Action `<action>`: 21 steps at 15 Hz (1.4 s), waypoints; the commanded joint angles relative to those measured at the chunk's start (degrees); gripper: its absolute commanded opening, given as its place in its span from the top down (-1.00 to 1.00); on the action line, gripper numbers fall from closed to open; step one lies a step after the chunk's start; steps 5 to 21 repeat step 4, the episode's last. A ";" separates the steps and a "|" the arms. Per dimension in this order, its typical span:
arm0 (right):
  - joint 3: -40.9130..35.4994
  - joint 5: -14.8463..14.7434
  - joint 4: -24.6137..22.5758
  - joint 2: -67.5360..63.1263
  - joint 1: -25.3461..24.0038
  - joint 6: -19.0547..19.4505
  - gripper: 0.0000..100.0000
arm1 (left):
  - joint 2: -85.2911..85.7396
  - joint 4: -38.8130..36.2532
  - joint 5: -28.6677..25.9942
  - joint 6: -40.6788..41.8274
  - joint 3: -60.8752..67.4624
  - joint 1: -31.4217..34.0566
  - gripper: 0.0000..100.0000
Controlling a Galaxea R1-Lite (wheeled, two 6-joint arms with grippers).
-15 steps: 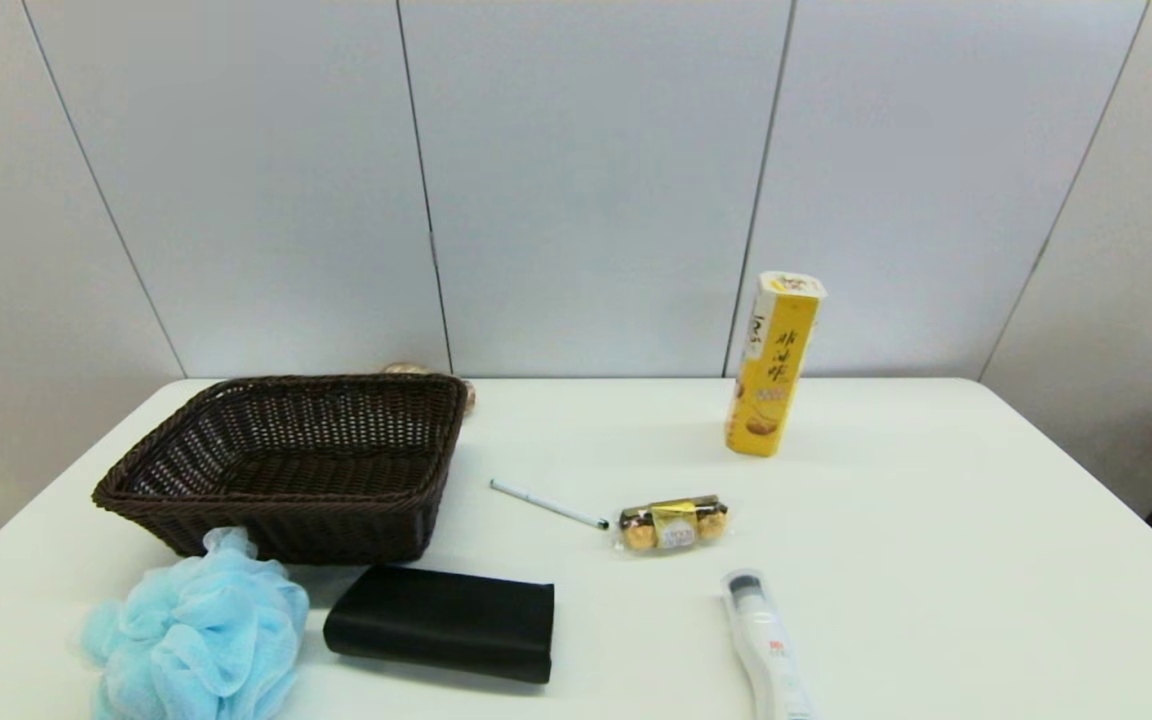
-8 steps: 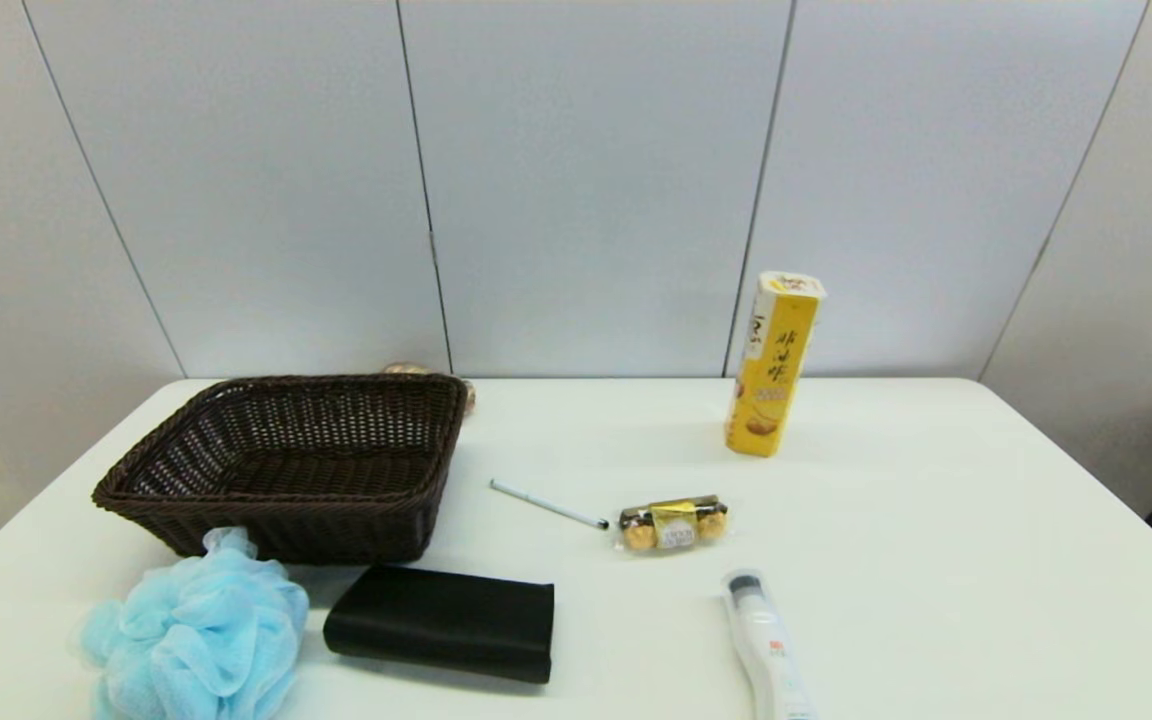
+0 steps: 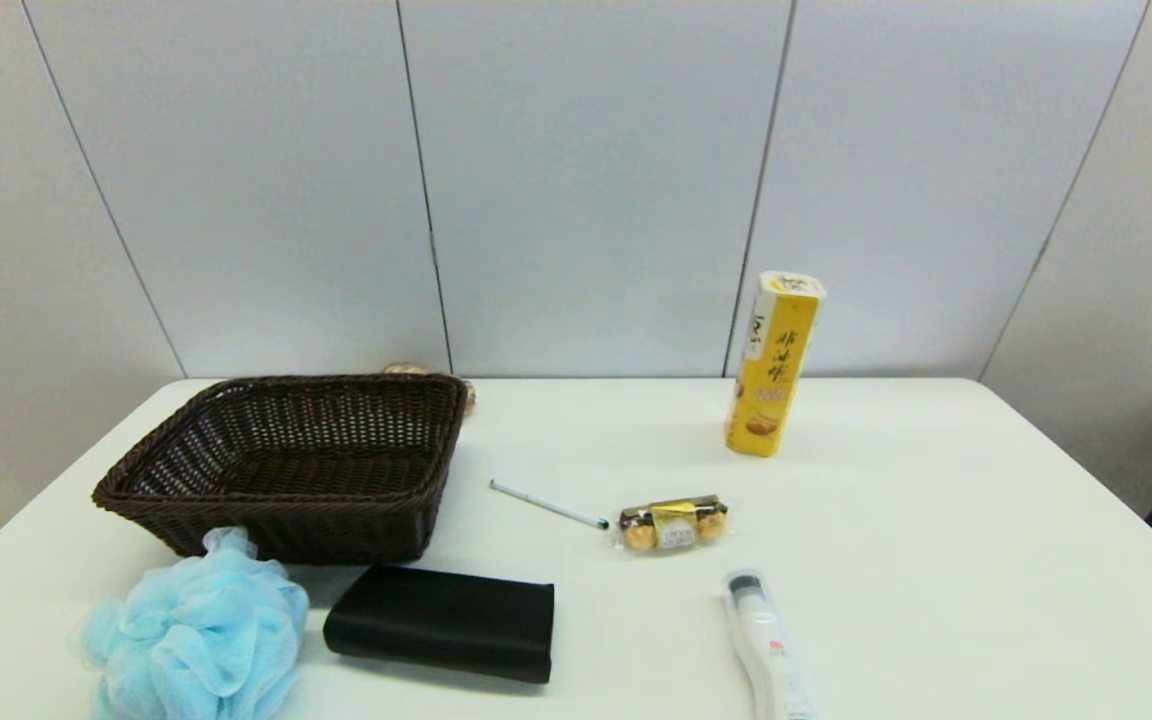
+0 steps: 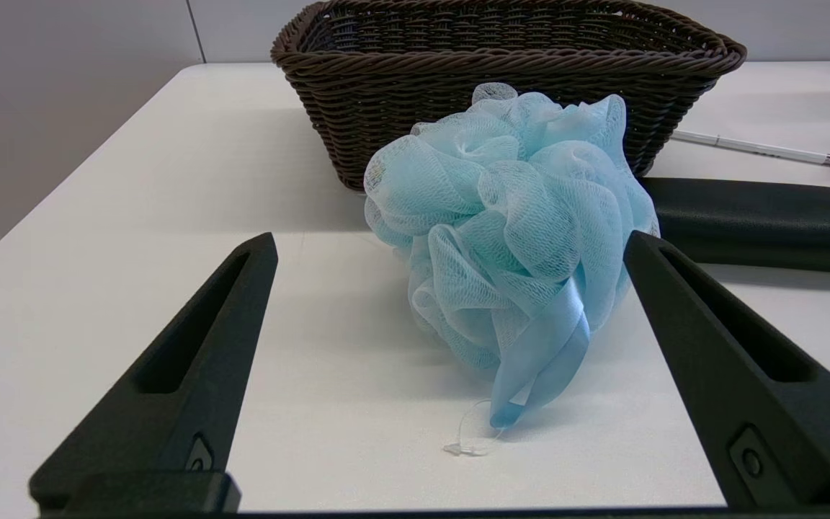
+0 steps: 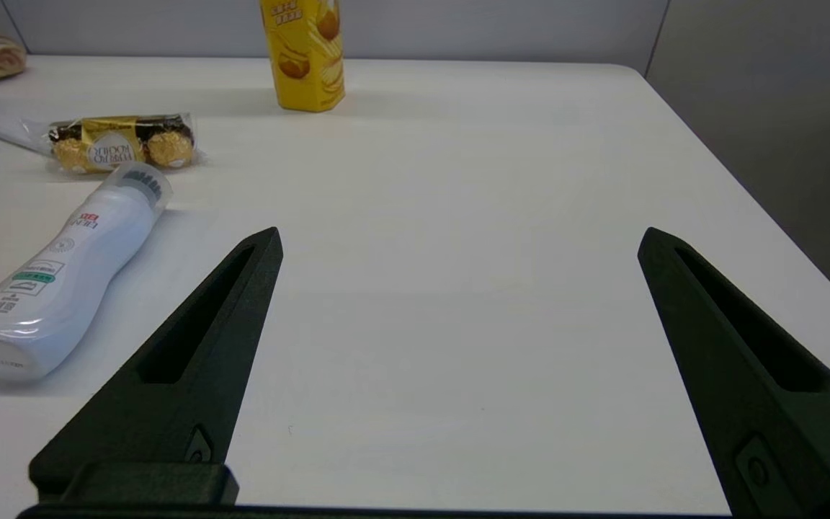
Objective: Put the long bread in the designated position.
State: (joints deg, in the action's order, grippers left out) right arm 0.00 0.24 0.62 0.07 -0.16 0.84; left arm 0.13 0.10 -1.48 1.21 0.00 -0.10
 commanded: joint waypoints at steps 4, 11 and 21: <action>0.00 0.02 -0.01 -0.07 -0.02 0.04 -1.00 | -0.13 -0.01 -0.02 0.02 0.09 0.01 -1.00; 0.00 0.02 -0.01 -0.07 -0.02 0.04 -1.00 | -0.13 -0.01 -0.02 0.02 0.09 0.01 -1.00; 0.00 0.02 -0.01 -0.07 -0.02 0.04 -1.00 | -0.13 -0.01 -0.02 0.02 0.09 0.01 -1.00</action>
